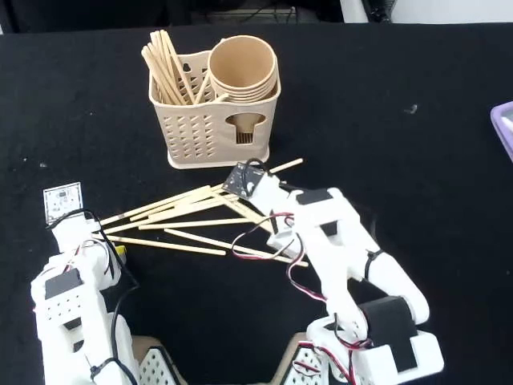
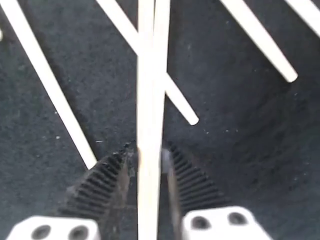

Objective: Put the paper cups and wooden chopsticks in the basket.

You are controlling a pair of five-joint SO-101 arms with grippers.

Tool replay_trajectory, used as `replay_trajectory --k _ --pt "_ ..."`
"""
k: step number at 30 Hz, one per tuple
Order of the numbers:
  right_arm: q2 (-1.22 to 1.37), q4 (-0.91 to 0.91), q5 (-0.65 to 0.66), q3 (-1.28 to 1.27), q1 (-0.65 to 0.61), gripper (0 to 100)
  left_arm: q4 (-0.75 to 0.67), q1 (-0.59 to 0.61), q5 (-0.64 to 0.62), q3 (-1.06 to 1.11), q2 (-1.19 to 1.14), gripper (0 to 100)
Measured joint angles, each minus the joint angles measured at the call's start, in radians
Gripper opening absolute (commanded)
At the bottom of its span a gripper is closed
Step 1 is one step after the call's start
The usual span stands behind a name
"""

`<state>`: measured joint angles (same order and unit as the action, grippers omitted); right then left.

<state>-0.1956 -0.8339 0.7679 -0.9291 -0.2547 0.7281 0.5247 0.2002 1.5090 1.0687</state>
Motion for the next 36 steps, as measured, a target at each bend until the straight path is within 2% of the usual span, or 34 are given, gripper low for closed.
replay_trajectory --k 4,10,14,19,23,29,36 --pt "-0.032 -0.075 0.000 0.043 0.002 1.1 0.000 0.000 0.000 0.000 0.000 25" --pt "-0.265 -0.293 -0.018 0.135 0.011 1.1 0.000 0.000 0.000 0.000 0.000 25" --pt "-0.462 -0.397 -0.115 0.241 -0.038 1.1 0.000 0.000 0.000 0.000 0.000 25" --pt "-0.626 -0.402 -0.336 0.456 -0.226 1.1 0.000 0.000 0.000 0.000 0.000 25" --pt "-0.626 -0.239 -0.489 0.603 -0.311 1.1 0.000 0.000 0.000 0.000 0.000 25" --pt "-0.476 0.192 -0.661 0.655 -0.318 1.1 0.000 0.000 0.000 0.000 0.000 25" --pt "-0.215 0.611 -0.697 0.655 -0.318 1.1 0.000 0.000 0.000 0.000 0.000 25"
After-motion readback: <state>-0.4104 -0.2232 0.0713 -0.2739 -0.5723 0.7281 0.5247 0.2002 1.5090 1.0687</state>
